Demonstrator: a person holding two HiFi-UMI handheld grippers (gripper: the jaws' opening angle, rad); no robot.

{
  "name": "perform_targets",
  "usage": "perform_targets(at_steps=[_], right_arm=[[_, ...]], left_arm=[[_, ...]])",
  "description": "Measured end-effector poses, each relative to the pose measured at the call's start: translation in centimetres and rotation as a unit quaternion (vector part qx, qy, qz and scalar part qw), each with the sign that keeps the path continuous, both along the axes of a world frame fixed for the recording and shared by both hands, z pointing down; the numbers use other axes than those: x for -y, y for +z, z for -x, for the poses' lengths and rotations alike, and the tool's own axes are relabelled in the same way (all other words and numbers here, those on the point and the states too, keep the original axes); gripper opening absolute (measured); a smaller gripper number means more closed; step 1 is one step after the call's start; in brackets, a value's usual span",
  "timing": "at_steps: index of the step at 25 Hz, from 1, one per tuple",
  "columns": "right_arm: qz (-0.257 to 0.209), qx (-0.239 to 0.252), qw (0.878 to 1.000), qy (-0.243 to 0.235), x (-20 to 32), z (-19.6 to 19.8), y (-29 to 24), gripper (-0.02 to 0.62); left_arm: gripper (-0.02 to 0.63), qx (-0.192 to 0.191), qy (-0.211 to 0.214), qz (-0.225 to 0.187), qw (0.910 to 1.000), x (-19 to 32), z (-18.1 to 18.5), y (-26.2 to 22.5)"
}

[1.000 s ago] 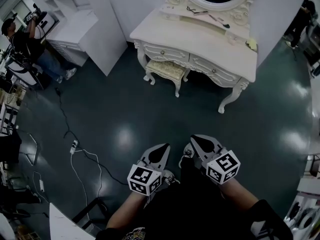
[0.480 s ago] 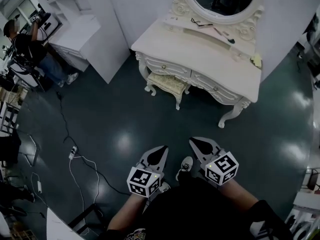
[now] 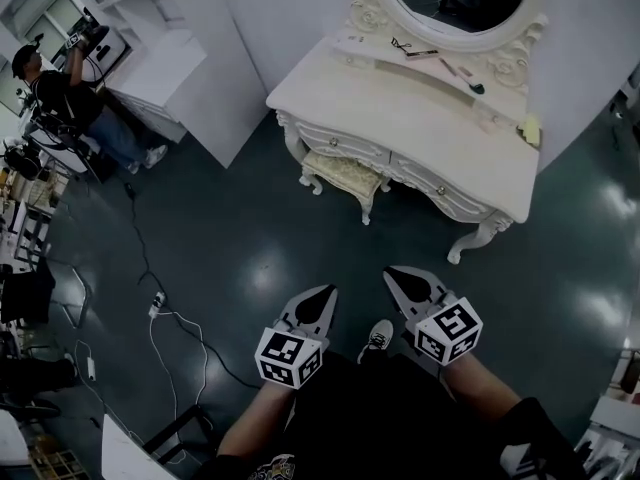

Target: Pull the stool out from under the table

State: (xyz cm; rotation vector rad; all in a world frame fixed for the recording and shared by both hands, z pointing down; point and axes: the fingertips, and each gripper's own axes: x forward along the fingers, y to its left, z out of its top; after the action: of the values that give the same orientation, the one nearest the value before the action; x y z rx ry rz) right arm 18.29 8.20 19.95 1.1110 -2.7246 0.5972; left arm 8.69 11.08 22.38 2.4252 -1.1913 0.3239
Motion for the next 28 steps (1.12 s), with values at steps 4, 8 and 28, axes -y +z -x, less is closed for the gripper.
perform_targets(at_steps=[4, 8, 28], right_arm=[[-0.001, 0.009, 1.0, 0.014, 1.8, 0.0, -0.2, 0.025], [-0.001, 0.005, 1.0, 0.031, 3.6, 0.1, -0.3, 0.025], [0.011, -0.041, 0.976, 0.214, 10.5, 12.1, 1.3, 0.025]], left_arm=[[-0.003, 0.006, 0.002, 0.004, 1.0, 1.8, 0.5, 0.0], [-0.003, -0.003, 0.011, 0.009, 0.9999, 4.2, 0.8, 0.4], [-0.003, -0.008, 0.173, 0.008, 0.9848, 15.4, 15.8, 2.7]])
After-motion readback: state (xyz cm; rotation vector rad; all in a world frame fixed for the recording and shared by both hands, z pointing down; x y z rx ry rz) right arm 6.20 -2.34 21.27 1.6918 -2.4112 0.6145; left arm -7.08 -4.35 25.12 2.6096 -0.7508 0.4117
